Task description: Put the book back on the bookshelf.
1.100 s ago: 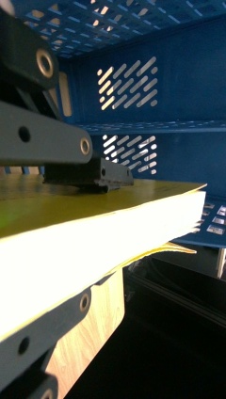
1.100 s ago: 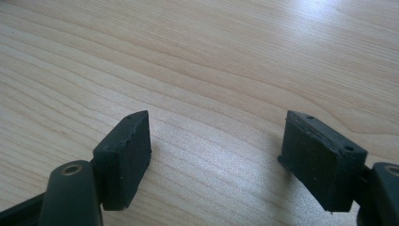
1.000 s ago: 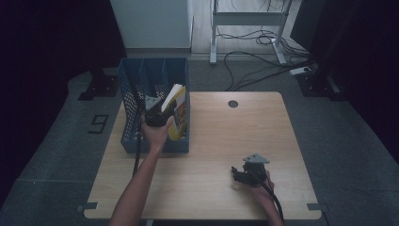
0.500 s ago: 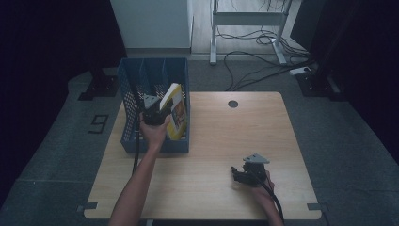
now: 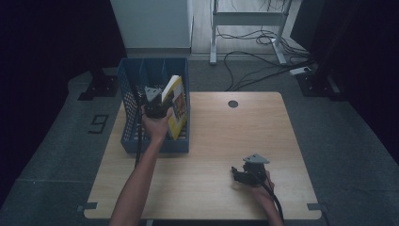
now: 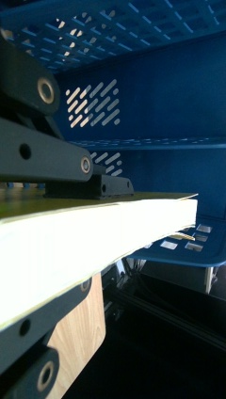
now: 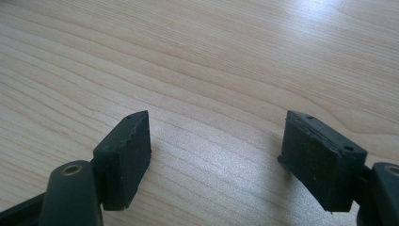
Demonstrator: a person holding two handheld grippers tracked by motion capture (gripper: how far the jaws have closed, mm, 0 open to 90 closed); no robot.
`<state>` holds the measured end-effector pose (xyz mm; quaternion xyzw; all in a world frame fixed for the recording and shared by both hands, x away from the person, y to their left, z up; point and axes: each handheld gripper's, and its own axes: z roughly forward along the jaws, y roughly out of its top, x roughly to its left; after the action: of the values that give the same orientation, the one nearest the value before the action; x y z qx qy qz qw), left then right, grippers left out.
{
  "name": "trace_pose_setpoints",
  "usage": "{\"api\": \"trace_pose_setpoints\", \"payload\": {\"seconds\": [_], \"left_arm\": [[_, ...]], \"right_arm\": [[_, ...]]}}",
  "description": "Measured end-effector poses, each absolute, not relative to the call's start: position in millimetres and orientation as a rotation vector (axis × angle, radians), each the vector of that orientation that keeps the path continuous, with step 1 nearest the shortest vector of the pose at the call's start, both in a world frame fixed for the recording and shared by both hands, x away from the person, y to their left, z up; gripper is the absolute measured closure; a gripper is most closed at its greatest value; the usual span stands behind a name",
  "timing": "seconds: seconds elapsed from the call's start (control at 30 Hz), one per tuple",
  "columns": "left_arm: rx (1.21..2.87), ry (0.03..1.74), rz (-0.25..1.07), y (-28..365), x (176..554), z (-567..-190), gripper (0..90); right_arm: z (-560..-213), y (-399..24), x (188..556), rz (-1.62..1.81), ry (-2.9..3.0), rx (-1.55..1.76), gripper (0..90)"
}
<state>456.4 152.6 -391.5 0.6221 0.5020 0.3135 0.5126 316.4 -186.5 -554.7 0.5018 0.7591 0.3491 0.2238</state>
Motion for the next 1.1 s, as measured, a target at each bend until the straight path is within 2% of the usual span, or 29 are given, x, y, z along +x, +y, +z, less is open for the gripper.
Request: {"api": "trace_pose_setpoints", "payload": {"seconds": [1.1], "left_arm": [[1.481, 1.238, 0.86, 135, 497, -400, 75.2]], "right_arm": [[-555, -187, 316, 0.968, 2.095, 1.388, 23.7]]}}
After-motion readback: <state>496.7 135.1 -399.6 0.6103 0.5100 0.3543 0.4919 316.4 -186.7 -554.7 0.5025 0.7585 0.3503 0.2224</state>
